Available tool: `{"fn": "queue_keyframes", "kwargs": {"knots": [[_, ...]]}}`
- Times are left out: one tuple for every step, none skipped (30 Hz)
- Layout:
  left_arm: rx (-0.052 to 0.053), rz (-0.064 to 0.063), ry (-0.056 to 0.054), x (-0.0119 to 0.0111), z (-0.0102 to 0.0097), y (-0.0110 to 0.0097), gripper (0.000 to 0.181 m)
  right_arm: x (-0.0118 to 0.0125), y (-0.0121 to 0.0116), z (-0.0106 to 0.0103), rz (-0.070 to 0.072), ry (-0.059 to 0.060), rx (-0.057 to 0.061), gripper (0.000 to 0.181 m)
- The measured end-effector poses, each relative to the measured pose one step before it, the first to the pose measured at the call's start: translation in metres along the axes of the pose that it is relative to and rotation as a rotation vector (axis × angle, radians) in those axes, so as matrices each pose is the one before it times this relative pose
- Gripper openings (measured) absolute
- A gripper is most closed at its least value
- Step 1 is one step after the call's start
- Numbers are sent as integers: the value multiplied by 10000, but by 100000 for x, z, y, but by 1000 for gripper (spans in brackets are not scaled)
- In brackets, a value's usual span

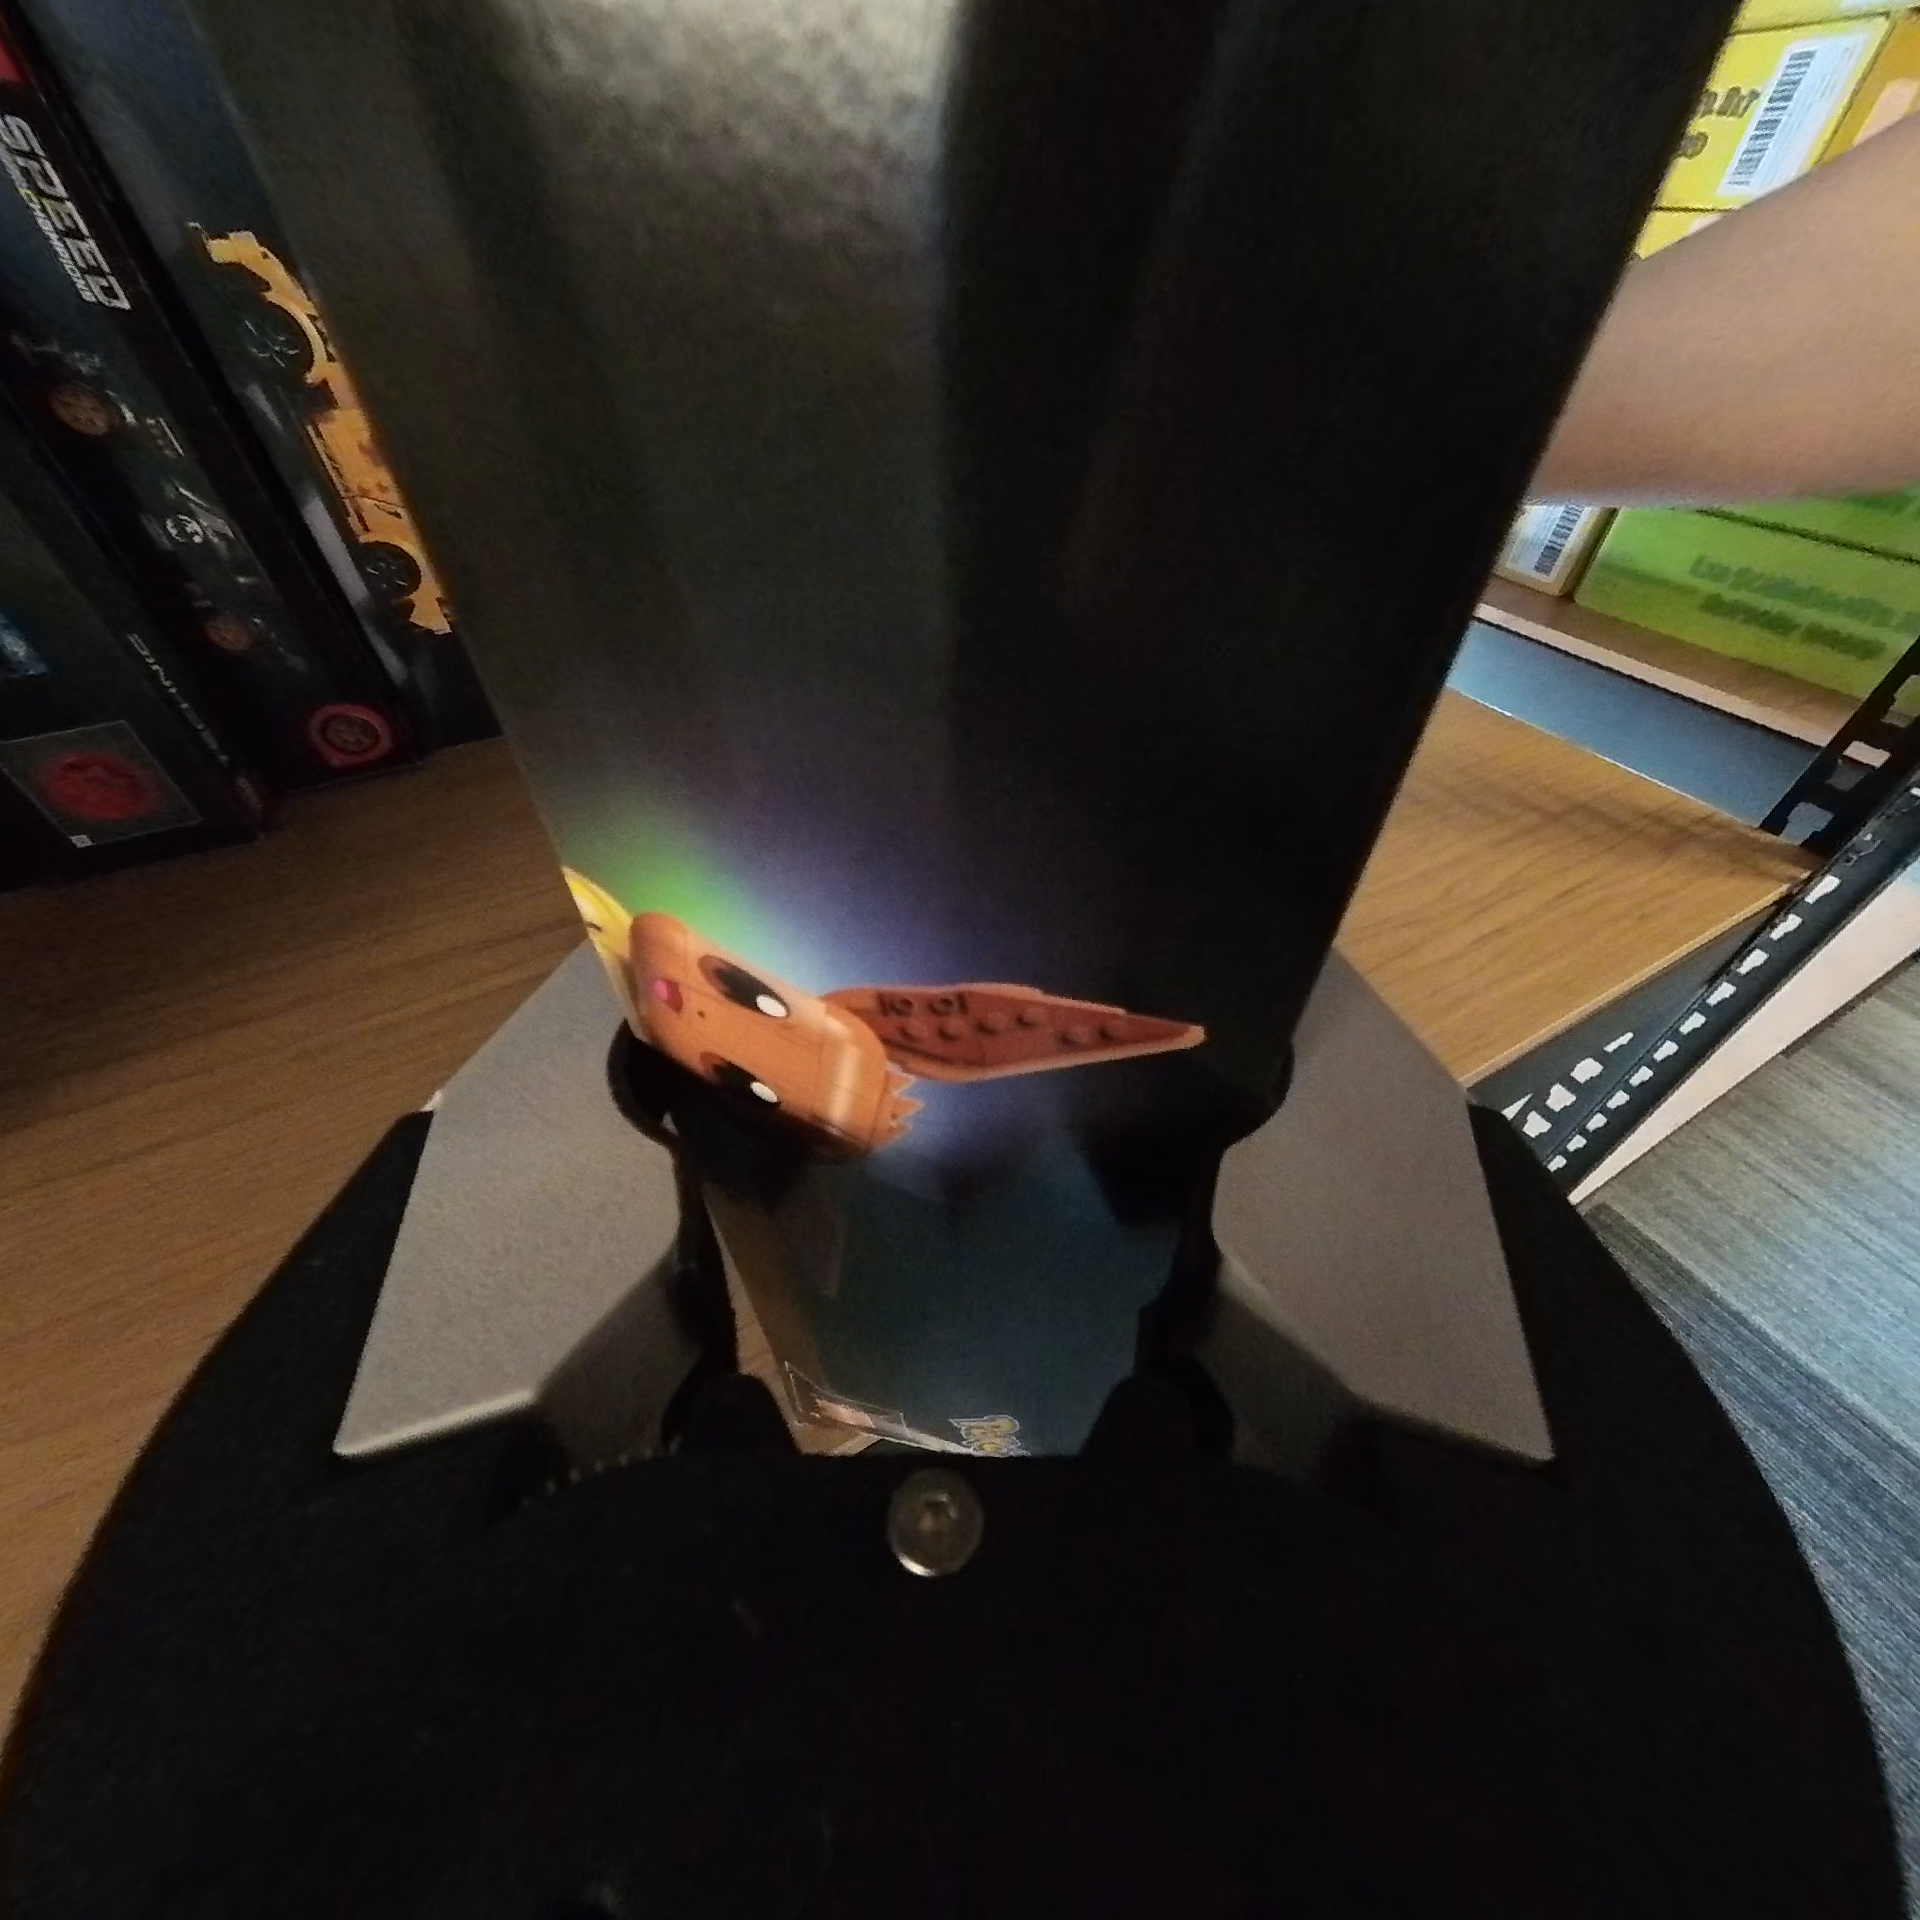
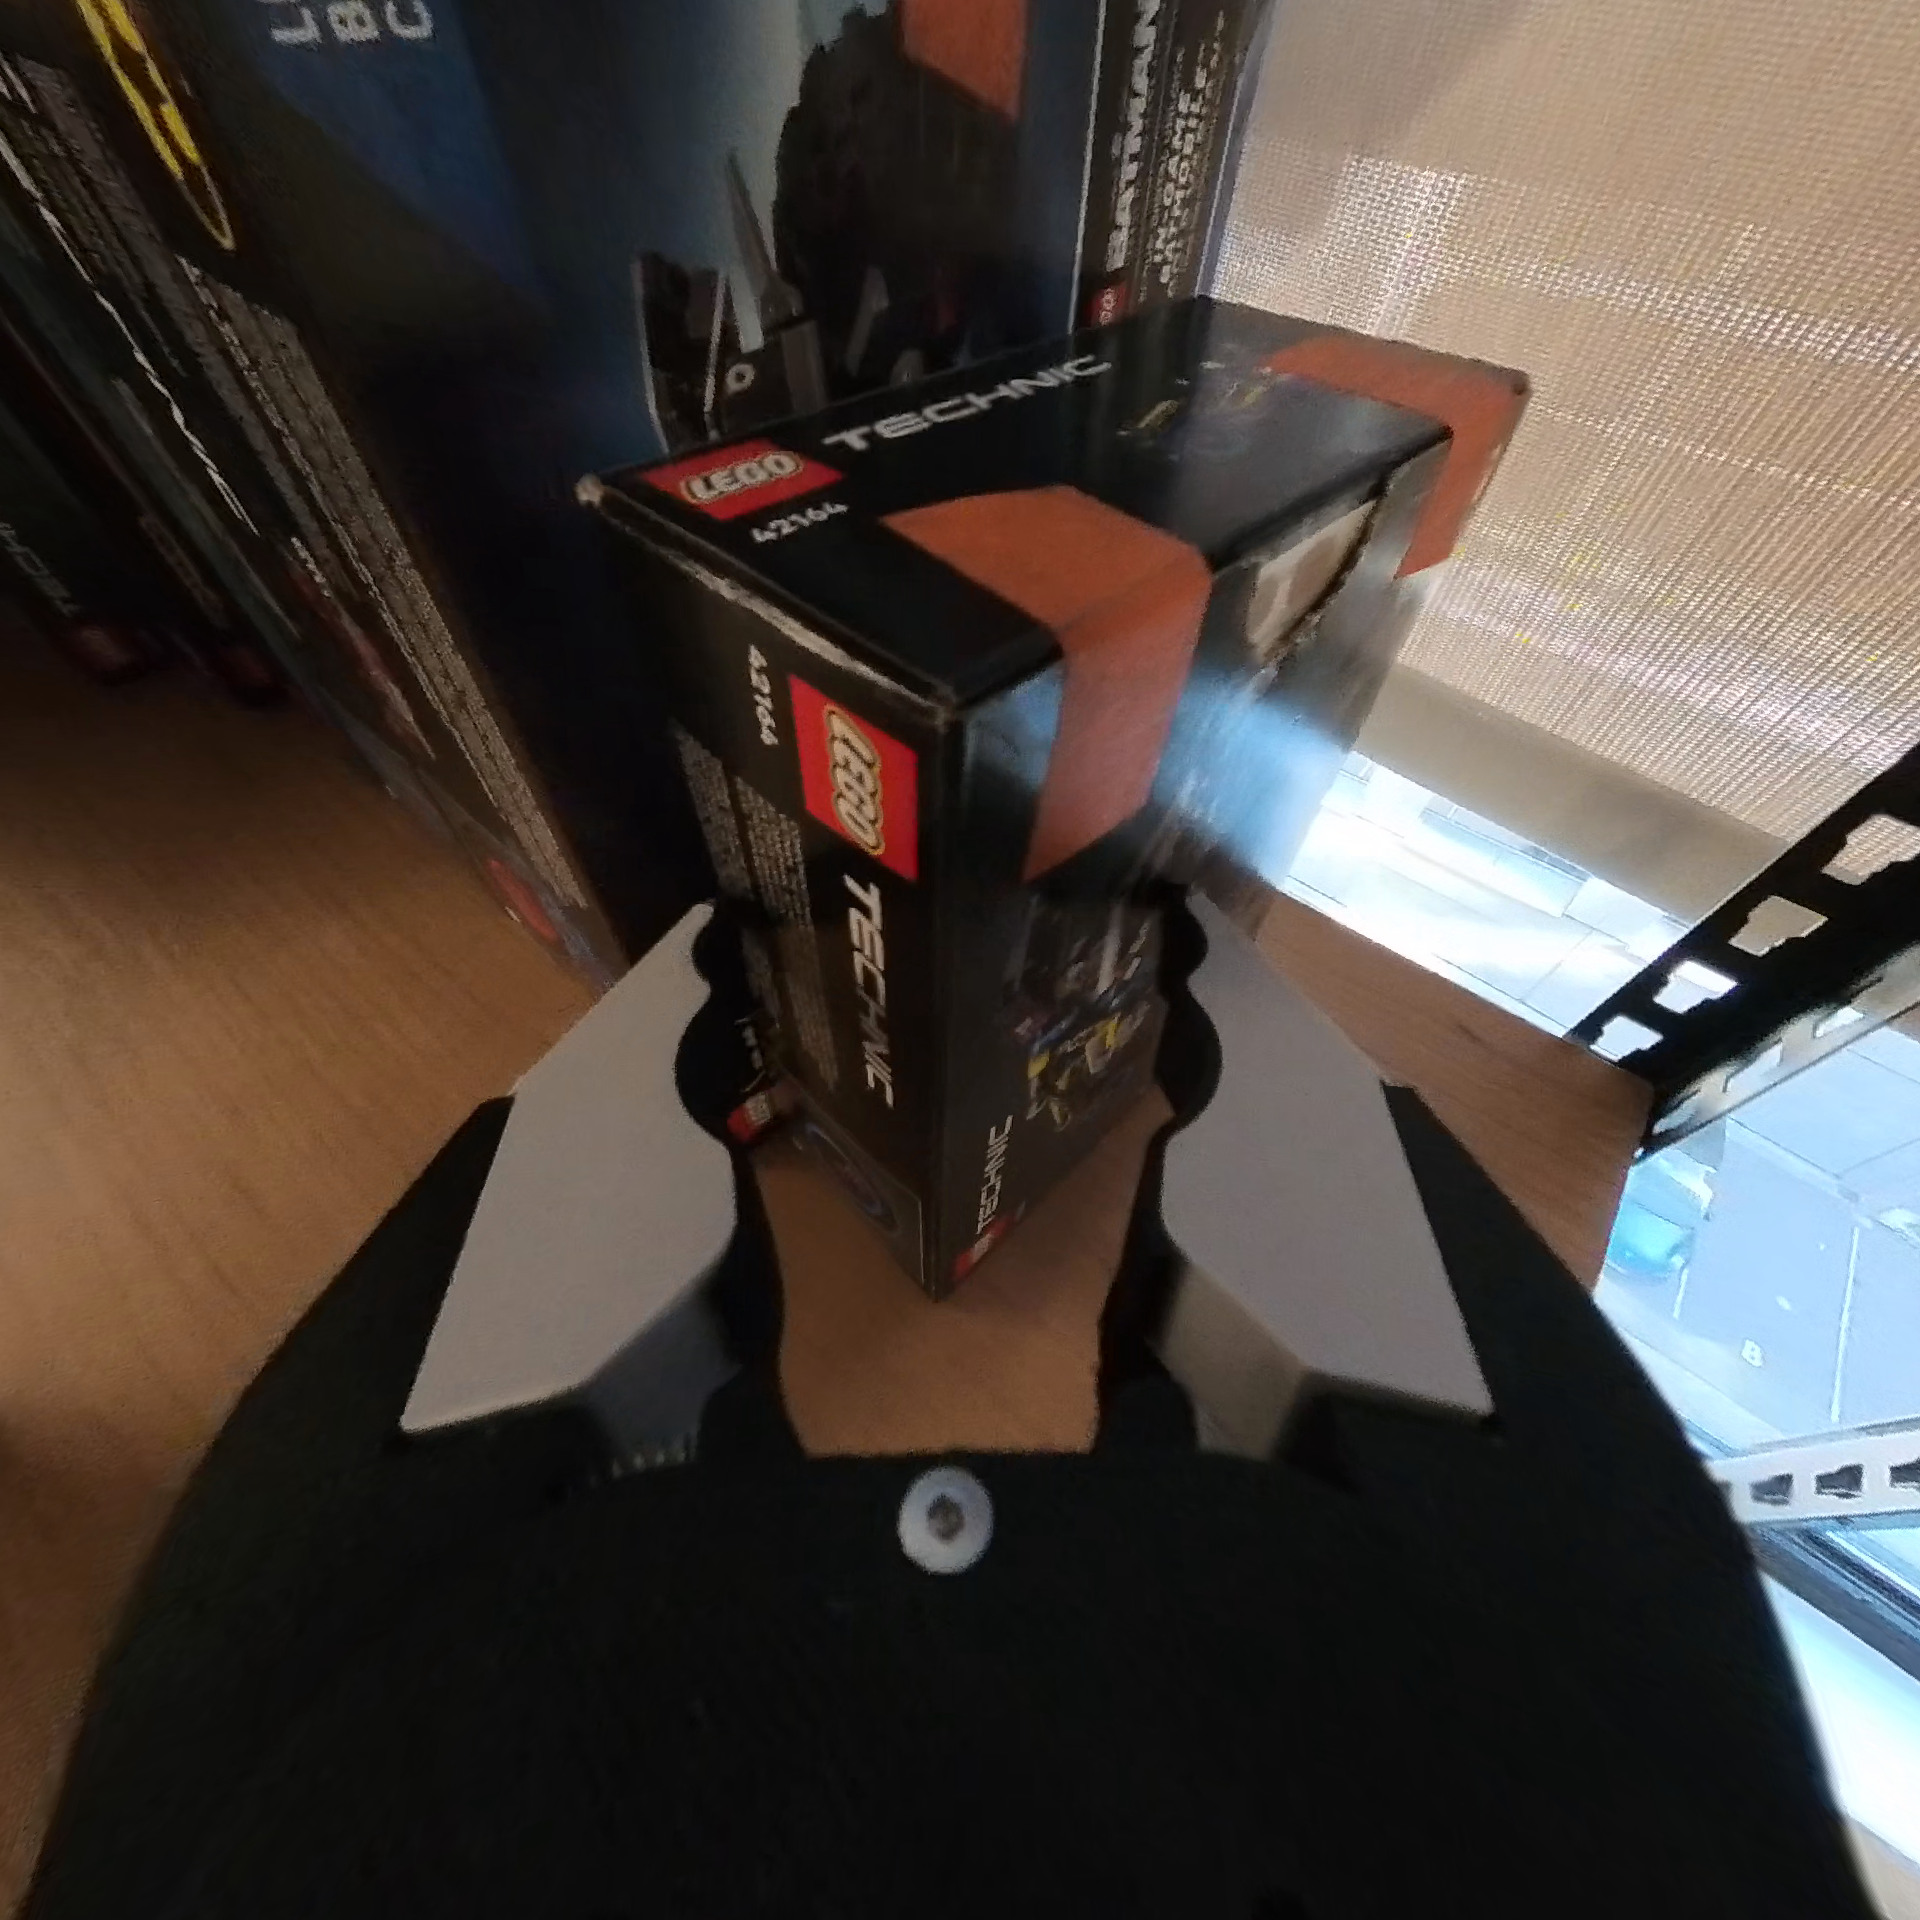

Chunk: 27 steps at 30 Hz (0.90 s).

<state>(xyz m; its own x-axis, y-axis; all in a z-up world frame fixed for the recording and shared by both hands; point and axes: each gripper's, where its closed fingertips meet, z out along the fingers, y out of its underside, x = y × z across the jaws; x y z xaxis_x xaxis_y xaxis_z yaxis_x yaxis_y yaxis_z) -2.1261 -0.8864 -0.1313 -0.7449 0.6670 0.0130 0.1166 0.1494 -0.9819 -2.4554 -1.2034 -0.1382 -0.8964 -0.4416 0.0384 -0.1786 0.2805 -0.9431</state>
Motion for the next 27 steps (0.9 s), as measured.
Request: {"fn": "queue_keyframes", "kwargs": {"knots": [[11,5,7,-2,3,-4,109,-71,14,-35,-11,7,-13,78],[12,1,7,1,4,-6,109,-64,27,-154,-38,18,10,76],[5,4,12,-7,0,3,109,-39,69,-300,-54,39,8,72],[-5,8,18,-16,5,5,109,-12,112,-460,-3,35,40,64],[-10,4,18,-5,6,1,108,1,130,-651,77,29,64,53],[-6,-3,15,-18,11,5,108,29,158,-789,136,14,105,38],[5,-9,15,-15,6,-9,108,64,194,-869,108,-6,62,20],[3,-1,20,-14,4,-5,108,102,5,-961,-9,6,35,0],[-13,17,27,4,-15,19,108,426,-796,-1001,-146,262,353,0],[-21,30,34,27,-15,29,108,290,-1537,-876,-452,287,618,14],[-31,38,39,21,-29,45,108,732,-1518,-468,-923,696,410,50],[-53,50,42,31,-32,62,108,923,-954,-92,-1428,886,-74,85],[-56,48,37,33,-14,62,107,-156,-690,268,-1601,148,-164,100],[-34,25,25,4,-14,25,107,-1182,-688,462,-1322,-538,-60,100],[-11,-1,17,-4,7,12,107,-1207,-525,629,-1110,-599,-174,101],[15,-17,12,-14,12,-22,106,-779,-310,738,-1030,-398,-314,101],[33,-20,9,-30,12,-34,106,-424,-235,768,-928,-261,-361,102],[25,-8,7,-14,6,-22,107,-162,-147,804,-850,-148,-367,102],[12,8,5,16,-4,-4,106,89,329,815,-936,-16,-573,104],[7,15,5,17,-12,15,106,-363,602,811,-890,-313,-625,105],[4,16,6,25,-10,7,106,-707,505,750,-656,-503,-476,105],[-1,20,11,23,-20,16,106,-782,279,638,-296,-543,-266,106],[-4,14,12,8,-3,6,106,250,61,377,-39,106,-84,107],[6,2,8,-12,0,3,106,130,156,97,-213,-14,-146,106],[33,-9,7,-13,12,-34,106,32,128,-3,-47,9,31,105],[53,-20,11,-28,16,-40,106,-14,108,-60,-33,66,169,105],[50,-16,17,-29,5,-44,106,13,204,-149,-17,-2,150,105]]}}
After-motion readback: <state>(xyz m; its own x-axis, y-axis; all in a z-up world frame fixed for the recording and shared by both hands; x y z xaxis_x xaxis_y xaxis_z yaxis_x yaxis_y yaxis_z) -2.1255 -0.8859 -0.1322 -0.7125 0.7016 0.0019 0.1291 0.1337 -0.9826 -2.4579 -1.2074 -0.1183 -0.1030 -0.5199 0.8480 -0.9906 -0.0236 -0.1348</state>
